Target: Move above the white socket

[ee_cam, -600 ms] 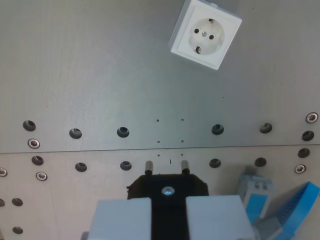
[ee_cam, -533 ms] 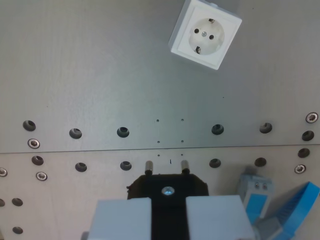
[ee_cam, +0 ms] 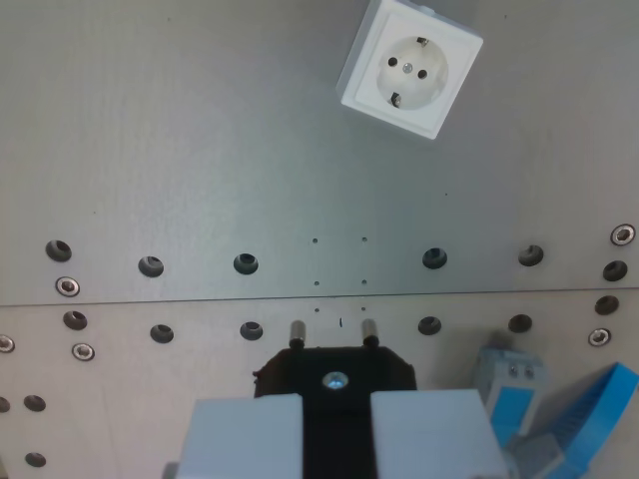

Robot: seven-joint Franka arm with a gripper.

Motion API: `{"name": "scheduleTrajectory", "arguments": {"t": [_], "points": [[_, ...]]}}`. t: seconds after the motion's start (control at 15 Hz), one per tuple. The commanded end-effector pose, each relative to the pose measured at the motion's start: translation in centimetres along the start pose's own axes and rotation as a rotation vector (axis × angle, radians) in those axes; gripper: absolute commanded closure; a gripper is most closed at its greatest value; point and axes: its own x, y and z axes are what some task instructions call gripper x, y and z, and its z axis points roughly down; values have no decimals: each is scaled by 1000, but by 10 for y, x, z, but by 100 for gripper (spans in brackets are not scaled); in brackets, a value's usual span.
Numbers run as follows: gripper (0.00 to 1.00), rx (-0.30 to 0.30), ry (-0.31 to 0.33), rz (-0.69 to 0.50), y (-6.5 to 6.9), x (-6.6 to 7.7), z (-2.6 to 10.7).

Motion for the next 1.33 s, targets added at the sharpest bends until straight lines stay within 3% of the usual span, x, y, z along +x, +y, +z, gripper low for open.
{"name": "scheduleTrajectory", "arguments": {"t": [0.07, 0.67, 1.33], "points": [[100, 0, 4, 17, 1, 0, 3], [100, 1, 36, 84, 5, 2, 18], [100, 9, 66, 181, 14, 4, 54]]}}
